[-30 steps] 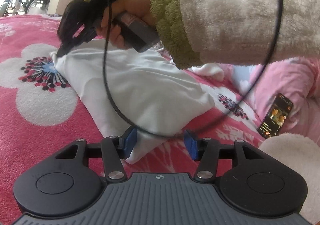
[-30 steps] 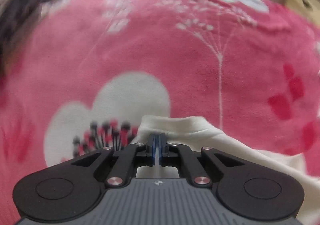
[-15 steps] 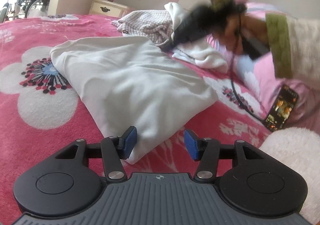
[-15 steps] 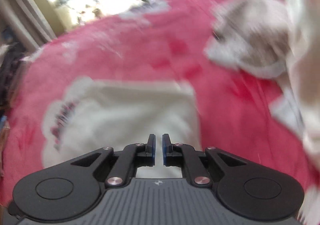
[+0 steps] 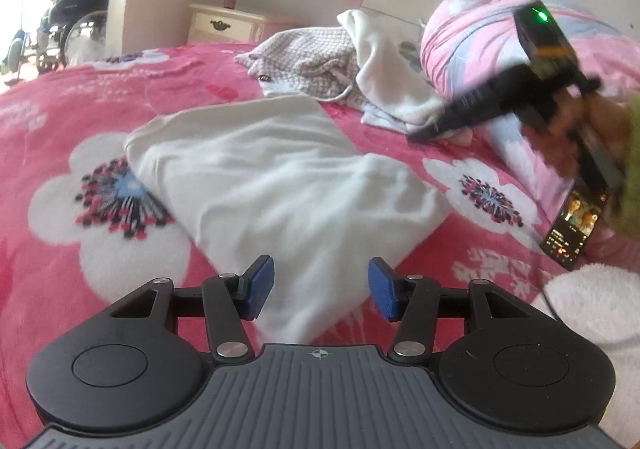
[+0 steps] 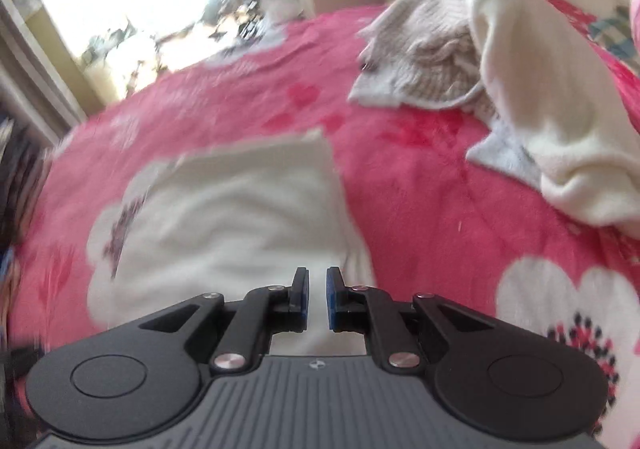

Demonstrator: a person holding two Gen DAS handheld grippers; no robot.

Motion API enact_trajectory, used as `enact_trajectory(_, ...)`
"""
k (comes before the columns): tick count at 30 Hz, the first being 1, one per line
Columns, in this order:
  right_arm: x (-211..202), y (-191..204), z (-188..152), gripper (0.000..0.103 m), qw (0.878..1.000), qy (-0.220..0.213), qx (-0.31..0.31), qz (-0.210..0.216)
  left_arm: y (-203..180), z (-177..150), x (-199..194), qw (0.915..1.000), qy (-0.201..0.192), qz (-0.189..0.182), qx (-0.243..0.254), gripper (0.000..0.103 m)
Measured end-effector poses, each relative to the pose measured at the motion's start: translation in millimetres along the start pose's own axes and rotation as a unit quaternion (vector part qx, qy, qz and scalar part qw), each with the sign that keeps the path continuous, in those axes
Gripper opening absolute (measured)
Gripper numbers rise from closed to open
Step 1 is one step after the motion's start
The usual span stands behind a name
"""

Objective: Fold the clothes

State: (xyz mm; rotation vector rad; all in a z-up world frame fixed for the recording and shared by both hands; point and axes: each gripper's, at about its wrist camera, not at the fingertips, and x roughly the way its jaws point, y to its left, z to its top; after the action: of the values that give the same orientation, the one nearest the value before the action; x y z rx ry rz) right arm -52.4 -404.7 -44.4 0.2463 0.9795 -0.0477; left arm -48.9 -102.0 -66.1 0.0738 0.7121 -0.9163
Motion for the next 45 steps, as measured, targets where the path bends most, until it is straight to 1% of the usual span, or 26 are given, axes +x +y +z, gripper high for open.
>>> enact_trajectory(2,16.8,4.3,-17.2,0.010,0.999,0.027,-0.015,-0.012,-6.5,9.1,16.0,0.9997,0.020,0.004,0.011,0.052)
enact_trajectory(3,28.9,4.9,-25.7,0.009,0.999,0.035,-0.021,-0.024,-9.1,12.5,25.0,0.9992,0.036,0.014,0.014,0.052)
enact_trajectory(4,41.0,5.4,-34.3,0.006,0.998,0.044,-0.026,-0.036,-11.2,14.9,35.0,0.9978,0.057,0.032,0.014,0.051)
enact_trajectory(5,53.1,5.9,-42.8,0.006,0.997,0.052,-0.031,-0.048,-13.4,17.4,44.9,0.9956,0.078,0.050,0.014,0.051)
enact_trajectory(7,47.7,4.6,-40.0,0.007,0.997,0.048,-0.005,-0.052,-15.7,22.0,51.1,0.9932,0.097,0.065,0.005,0.053)
enact_trajectory(8,40.6,5.2,-39.2,0.007,0.998,0.041,-0.002,-0.052,-16.1,24.0,51.8,0.9923,0.103,0.069,-0.001,0.053)
enact_trajectory(9,32.7,6.3,-38.9,0.010,0.998,0.032,-0.002,-0.050,-16.4,25.9,52.5,0.9912,0.109,0.074,-0.006,0.053)
enact_trajectory(11,16.9,8.6,-38.4,0.010,0.999,0.015,-0.002,-0.048,-15.8,27.9,53.6,0.9895,0.119,0.079,-0.020,0.054)
enact_trajectory(12,15.0,9.9,-41.6,0.010,0.999,0.015,-0.002,-0.045,-15.9,28.9,54.1,0.9886,0.124,0.082,-0.024,0.054)
enact_trajectory(13,14.9,11.3,-45.8,0.010,0.999,0.019,-0.002,-0.042,-16.6,29.9,54.6,0.9878,0.128,0.085,-0.027,0.054)
enact_trajectory(16,41.7,13.6,-68.9,0.010,0.997,0.059,0.003,-0.057,-19.8,32.7,56.6,0.9852,0.140,0.094,-0.030,0.056)
enact_trajectory(20,41.8,4.6,-68.3,0.010,0.997,0.056,0.040,-0.045,-23.0,34.5,58.0,0.9825,0.150,0.105,-0.036,0.057)
enact_trajectory(23,40.9,2.1,-67.0,0.010,0.996,0.057,0.048,-0.041,-24.3,34.9,58.2,0.9814,0.154,0.109,-0.037,0.057)
enact_trajectory(30,41.5,11.1,-73.2,0.010,0.996,0.059,0.028,-0.055,-26.5,35.0,58.3,0.9801,0.158,0.114,-0.035,0.057)
enact_trajectory(45,41.6,7.7,-71.2,0.010,0.996,0.059,0.035,-0.048,-29.1,34.6,60.3,0.9787,0.163,0.123,-0.028,0.058)
